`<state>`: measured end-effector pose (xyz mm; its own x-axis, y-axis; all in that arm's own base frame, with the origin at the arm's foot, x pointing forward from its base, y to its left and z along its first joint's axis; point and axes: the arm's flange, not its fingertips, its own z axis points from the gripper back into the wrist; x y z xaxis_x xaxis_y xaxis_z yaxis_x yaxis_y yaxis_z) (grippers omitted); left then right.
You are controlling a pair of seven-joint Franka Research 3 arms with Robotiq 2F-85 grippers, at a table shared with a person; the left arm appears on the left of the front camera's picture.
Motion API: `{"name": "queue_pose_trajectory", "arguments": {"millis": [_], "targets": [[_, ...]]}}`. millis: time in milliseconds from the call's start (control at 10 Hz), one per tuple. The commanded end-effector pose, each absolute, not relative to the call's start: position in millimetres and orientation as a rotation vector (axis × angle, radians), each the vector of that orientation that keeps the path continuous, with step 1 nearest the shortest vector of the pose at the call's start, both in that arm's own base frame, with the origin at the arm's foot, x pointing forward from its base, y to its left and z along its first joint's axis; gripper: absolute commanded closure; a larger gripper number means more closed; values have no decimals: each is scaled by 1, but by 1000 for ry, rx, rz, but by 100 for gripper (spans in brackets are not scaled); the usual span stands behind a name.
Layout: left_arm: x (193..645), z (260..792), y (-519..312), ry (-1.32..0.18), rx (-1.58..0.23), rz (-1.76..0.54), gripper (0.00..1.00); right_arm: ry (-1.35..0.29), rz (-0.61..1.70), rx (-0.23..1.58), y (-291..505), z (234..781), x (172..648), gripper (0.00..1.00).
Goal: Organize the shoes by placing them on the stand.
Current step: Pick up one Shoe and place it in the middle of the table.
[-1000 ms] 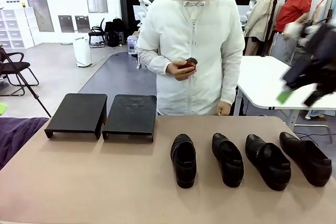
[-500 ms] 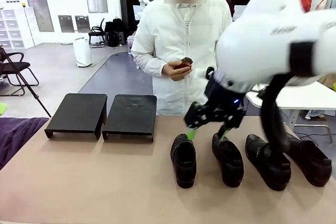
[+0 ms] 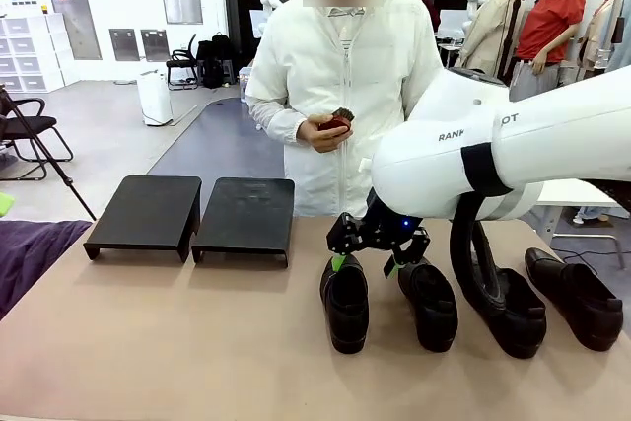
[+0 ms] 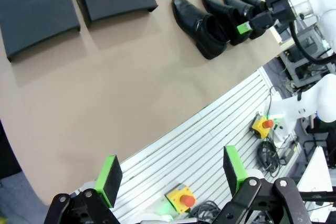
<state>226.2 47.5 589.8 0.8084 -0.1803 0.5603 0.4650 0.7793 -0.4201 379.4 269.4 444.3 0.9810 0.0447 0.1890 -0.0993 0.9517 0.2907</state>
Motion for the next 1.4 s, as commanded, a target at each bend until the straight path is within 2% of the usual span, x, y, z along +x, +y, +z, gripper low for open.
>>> {"name": "queue_pose_trajectory", "arguments": {"millis": [0, 300, 500, 900, 1300], "targets": [[226, 591, 48, -531, -595, -385, 0, -160, 86, 284, 272, 452, 371, 0], [226, 591, 48, -531, -595, -385, 0, -163, 93, 298, 273, 447, 372, 0], [226, 591, 48, -531, -595, -385, 0, -190, -3, 201, 283, 420, 391, 0], [226, 591, 48, -531, -595, -385, 0, -246, -114, 145, 291, 377, 427, 0], [226, 591, 48, -531, -595, -385, 0, -200, -121, 72, 293, 361, 446, 0]]}}
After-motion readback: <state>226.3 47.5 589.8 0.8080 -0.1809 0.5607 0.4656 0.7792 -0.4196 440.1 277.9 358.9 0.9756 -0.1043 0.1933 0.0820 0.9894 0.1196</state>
